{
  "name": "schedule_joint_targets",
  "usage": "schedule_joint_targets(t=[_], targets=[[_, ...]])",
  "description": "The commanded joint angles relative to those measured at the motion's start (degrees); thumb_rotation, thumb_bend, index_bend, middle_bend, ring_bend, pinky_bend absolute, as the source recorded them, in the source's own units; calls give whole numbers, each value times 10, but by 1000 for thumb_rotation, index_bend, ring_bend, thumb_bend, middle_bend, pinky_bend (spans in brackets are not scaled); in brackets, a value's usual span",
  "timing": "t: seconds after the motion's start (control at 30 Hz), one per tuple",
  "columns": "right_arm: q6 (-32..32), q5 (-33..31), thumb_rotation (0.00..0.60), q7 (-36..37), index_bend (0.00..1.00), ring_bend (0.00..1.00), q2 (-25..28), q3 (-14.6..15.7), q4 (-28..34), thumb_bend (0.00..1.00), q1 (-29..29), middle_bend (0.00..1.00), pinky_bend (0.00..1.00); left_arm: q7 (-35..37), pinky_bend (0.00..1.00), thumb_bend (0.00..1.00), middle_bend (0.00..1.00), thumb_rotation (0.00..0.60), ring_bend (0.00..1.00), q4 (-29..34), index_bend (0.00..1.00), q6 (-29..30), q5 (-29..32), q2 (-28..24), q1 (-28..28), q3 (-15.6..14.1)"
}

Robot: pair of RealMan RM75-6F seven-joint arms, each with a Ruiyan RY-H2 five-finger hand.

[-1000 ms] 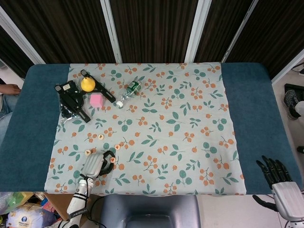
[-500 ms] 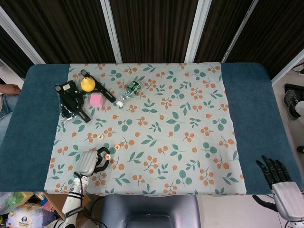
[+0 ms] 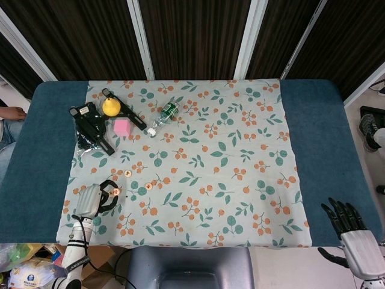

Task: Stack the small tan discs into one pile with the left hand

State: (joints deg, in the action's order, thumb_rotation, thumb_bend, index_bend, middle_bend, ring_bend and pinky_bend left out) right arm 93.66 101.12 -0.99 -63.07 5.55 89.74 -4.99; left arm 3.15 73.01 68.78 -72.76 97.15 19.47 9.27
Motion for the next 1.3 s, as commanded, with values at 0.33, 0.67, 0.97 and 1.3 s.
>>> schedule_joint_targets(t=[0.33,0.67,0.97,1.3], targets=[[-3,-3,600,-1,0,0,0,-1,1,102,1,0,0,9,1000,390,1000,600,1000,-26,476,-12,10,7,2,0],[-6,-5,600,-5,0,0,-1,-2,3,102,2,0,0,17,1000,390,1000,600,1000,-35,472,-18,13,6,2,1],[-5,-5,600,-2,0,0,0,-2,3,102,2,0,0,15,1000,393,1000,600,1000,-36,447,-20,13,6,3,1],[-6,-6,600,-5,0,0,-1,-2,3,102,3,0,0,18,1000,392,1000,600,1000,-37,445,-22,13,4,3,0]])
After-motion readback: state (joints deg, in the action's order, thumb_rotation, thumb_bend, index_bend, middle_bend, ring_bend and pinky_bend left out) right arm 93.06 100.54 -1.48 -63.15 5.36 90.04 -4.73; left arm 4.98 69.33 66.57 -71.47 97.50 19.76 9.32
